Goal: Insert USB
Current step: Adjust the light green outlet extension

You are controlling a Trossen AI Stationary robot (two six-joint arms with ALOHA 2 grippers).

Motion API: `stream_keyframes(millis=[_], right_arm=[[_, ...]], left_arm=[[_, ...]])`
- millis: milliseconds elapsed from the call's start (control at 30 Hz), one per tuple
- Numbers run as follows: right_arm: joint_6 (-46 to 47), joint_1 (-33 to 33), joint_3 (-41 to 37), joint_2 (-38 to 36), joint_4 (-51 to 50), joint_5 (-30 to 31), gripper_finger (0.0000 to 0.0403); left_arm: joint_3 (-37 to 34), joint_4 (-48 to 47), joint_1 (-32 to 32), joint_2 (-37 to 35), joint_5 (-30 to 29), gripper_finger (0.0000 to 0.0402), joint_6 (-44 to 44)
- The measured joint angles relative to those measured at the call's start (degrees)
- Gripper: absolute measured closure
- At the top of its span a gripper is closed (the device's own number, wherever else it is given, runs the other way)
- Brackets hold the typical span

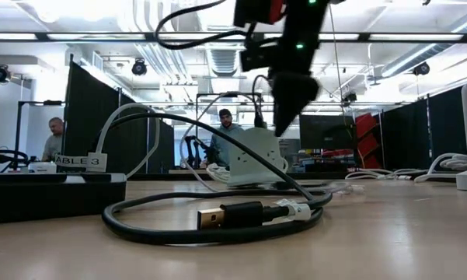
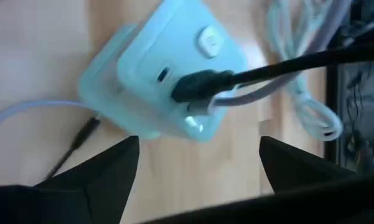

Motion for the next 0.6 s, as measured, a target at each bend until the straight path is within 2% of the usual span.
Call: stream_keyframes(millis=[167,233,367,500,600], right_arm=[[19.26,-0.34,1.39,0.33,-11.64,0.28,0.0112],[22.11,-0.01,1.33,0.19,-18.98,-1.94,0.0118],[16.58,0.82,1.24,0.14,-28.6,-5.43,0.0123],[9.3,0.85,1.26,0.05,-32.06,-6.96,0.012],[5.11,0.84,1.26,-0.06,-34.38,-5.4,0.0113]], left_arm=[[-1.6,-2.69,0.0,-1.58,-0.67,0.0402,-1.22],[-1.68,-2.86,0.0,-1.79,-1.33,0.0402,-1.22],[-1.72,-1.17,0.0,-1.44,-4.17,0.0402,0.78],[-1.72,3.82,0.04,-1.06,-7.66,0.0402,5.17],[-1.72,7.98,0.07,-0.89,-8.48,0.0402,9.17]])
